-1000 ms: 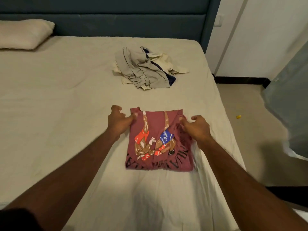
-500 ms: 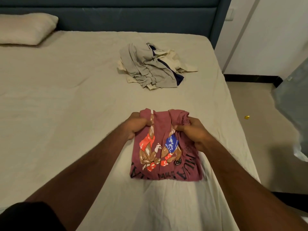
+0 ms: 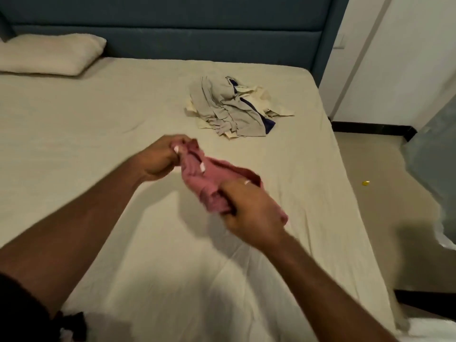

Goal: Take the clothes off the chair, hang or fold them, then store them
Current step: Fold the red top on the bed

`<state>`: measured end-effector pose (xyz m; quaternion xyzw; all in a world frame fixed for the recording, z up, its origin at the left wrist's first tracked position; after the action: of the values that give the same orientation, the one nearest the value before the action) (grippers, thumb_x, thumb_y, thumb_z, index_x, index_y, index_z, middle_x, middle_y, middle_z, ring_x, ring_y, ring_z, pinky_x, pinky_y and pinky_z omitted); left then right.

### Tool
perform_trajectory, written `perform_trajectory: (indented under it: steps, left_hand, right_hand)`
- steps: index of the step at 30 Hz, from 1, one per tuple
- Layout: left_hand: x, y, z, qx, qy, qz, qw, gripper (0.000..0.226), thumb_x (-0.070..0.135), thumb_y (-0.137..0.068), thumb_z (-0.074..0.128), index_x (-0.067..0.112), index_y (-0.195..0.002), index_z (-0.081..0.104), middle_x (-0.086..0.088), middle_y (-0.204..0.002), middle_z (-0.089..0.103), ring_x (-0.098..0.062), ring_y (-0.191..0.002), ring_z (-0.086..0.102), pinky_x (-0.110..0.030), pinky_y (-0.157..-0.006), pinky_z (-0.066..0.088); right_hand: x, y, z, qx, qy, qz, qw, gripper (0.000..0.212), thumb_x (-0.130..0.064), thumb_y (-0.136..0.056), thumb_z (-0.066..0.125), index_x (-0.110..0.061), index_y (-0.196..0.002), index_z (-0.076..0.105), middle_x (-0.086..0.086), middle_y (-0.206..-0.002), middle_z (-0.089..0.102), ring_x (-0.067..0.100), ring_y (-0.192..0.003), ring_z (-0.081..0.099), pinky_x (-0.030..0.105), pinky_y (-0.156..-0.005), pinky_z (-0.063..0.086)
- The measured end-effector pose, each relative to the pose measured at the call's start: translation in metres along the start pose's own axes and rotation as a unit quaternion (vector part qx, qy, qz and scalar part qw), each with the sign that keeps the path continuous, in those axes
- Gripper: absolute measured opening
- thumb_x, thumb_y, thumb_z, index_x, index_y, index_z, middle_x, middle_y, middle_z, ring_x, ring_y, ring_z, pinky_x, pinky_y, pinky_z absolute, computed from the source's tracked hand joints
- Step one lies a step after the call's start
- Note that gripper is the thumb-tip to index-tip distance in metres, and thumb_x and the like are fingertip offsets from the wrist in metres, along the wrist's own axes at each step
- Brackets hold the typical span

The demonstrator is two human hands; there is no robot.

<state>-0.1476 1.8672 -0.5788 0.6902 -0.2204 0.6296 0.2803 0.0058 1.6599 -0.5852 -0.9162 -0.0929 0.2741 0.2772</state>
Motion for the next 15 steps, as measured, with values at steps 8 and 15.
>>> perform_trajectory:
  steps: [8, 15]
  left_hand:
    - [-0.109, 0.124, -0.06, 0.214, -0.179, -0.158, 0.947, 0.04, -0.027, -0.076, 0.055, 0.009, -0.078, 0.071, -0.019, -0.085, 0.07, -0.026, -0.073, 0.065, -0.024, -0.061, 0.056]
    - [-0.095, 0.177, -0.008, 0.233, -0.108, -0.372, 0.892, 0.068, 0.06, -0.099, 0.049, -0.005, -0.095, 0.064, -0.026, -0.078, 0.071, -0.032, -0.059, 0.069, -0.036, -0.052, 0.057]
  right_hand:
    - [-0.056, 0.091, 0.113, -0.241, 0.059, -0.045, 0.968, 0.035, -0.026, -0.069, 0.07, -0.026, -0.104, 0.067, -0.001, -0.094, 0.067, 0.027, -0.089, 0.063, 0.034, -0.066, 0.056]
    - [-0.013, 0.042, 0.044, -0.117, -0.019, 0.122, 0.986, 0.036, -0.058, -0.088, 0.057, -0.025, -0.096, 0.068, -0.009, -0.093, 0.07, 0.018, -0.089, 0.062, 0.038, -0.082, 0.051]
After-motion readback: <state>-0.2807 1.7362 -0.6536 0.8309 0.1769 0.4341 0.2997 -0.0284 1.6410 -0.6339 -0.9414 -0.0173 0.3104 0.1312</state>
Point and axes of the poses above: each hand's wrist, its own y-axis away from the middle knuckle, its own z-axis out of the palm, x = y × z, the point moved 3 cm from there along -y, towards the middle knuckle
